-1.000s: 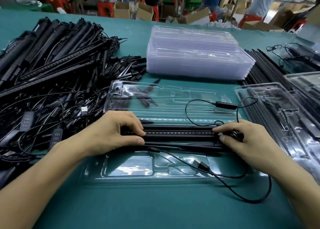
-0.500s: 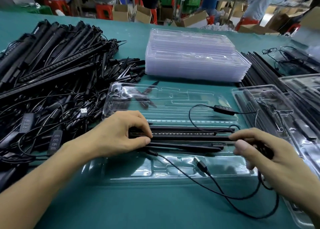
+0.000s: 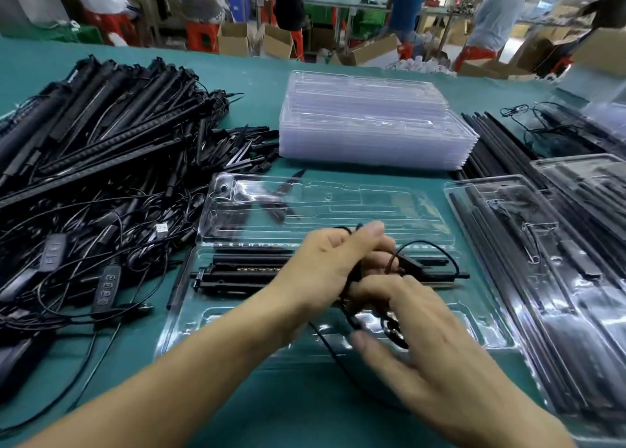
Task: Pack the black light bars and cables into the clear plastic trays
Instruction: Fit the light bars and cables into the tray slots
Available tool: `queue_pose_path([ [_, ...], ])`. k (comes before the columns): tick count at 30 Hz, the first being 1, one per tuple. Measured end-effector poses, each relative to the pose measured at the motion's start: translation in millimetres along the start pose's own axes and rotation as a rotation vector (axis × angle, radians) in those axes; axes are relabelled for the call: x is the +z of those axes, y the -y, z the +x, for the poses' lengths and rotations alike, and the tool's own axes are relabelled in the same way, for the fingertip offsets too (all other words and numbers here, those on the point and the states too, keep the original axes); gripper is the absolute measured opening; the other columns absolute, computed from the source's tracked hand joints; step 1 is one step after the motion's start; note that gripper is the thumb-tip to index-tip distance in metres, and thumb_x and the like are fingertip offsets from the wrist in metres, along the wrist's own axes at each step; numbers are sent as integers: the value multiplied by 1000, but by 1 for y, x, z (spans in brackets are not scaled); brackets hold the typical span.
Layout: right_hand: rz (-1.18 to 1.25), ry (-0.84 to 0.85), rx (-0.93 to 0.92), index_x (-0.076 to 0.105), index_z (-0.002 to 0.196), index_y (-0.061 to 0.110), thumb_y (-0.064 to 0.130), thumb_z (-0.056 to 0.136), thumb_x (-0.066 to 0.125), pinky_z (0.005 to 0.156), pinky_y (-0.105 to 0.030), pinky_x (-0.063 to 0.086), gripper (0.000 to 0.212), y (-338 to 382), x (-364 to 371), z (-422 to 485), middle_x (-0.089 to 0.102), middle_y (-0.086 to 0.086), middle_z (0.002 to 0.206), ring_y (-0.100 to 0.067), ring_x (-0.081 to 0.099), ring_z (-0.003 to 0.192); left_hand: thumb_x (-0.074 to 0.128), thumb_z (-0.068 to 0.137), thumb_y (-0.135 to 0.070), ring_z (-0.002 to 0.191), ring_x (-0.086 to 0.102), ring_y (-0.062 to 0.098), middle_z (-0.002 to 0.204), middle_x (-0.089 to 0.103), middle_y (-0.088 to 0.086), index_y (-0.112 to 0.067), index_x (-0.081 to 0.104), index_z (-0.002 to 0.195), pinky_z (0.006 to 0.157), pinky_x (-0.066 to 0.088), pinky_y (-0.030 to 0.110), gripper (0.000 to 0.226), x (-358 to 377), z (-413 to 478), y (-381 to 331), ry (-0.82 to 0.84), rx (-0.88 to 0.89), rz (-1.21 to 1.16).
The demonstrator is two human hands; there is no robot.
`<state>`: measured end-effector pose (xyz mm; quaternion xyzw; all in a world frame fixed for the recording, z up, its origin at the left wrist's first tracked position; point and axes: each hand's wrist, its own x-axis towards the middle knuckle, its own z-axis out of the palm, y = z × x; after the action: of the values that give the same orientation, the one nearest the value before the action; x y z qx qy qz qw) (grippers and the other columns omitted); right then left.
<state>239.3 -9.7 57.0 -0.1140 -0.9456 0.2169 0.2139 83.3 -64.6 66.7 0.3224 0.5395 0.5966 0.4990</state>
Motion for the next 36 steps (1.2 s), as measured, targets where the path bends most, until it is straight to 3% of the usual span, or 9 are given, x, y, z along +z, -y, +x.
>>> queue_pose_path([
  [6,432,-235,488,55,116,44,76,76,55,61,-22,54,52,-26,-44,-26,72,-6,76,-17,70,68,52,86,-43,59,66,21,58,61,4,-13,61,76,65,59,33,33,-23,-1,-11,3,109,-205],
  [12,-190,44,883,57,115,51,95,41,53,65,-30,49,86,-67,-88,-39,63,6,53,-14,60,59,49,89,-55,38,21,3,46,24,-11,-19,54,69,34,29,14,41,-38,-10,-36,240,148,-357],
  [14,-390,-20,864,47,131,49,91,42,46,76,-41,54,98,-71,-94,-32,64,0,77,-26,62,78,48,89,-56,38,15,4,46,20,-11,-18,55,66,35,20,9,45,-48,-12,-43,328,151,-322],
  [18,-444,-60,589,33,148,34,64,75,60,104,-45,40,84,-66,-71,12,50,-9,137,-30,48,125,58,89,-55,38,19,6,45,21,-9,-16,67,69,39,13,16,45,-72,-17,-49,588,97,-157],
  [22,-522,194,484,40,145,36,55,89,59,106,-37,32,63,-73,-32,51,39,-1,149,-25,36,134,59,87,-54,36,24,7,43,26,-13,-9,76,79,40,14,22,49,-95,-15,-50,662,11,178],
  [25,-488,134,437,63,116,31,45,91,61,95,-37,38,28,-84,-22,54,54,1,130,-26,48,121,64,78,-56,41,17,12,41,25,-11,-2,77,79,44,13,27,56,-111,-10,-44,501,-132,391],
  [29,-403,-59,323,50,103,17,31,97,49,72,-44,43,15,-81,-18,44,64,-5,92,-32,59,88,59,67,-67,40,20,12,44,26,-5,-10,77,71,42,18,20,60,-119,-3,-28,156,-275,739],
  [32,-191,-182,273,42,101,25,37,97,40,53,-43,43,13,-61,-22,29,59,5,71,-22,56,61,65,76,-62,49,41,12,51,49,-3,-21,72,62,53,33,26,44,-125,4,-20,-143,-212,907],
  [36,-39,-120,225,43,103,36,49,95,41,63,-20,45,15,-28,-17,11,58,20,81,-1,56,75,60,66,-64,70,58,14,67,63,-9,-35,62,73,69,48,31,30,-130,4,-21,-474,-118,1214],
])
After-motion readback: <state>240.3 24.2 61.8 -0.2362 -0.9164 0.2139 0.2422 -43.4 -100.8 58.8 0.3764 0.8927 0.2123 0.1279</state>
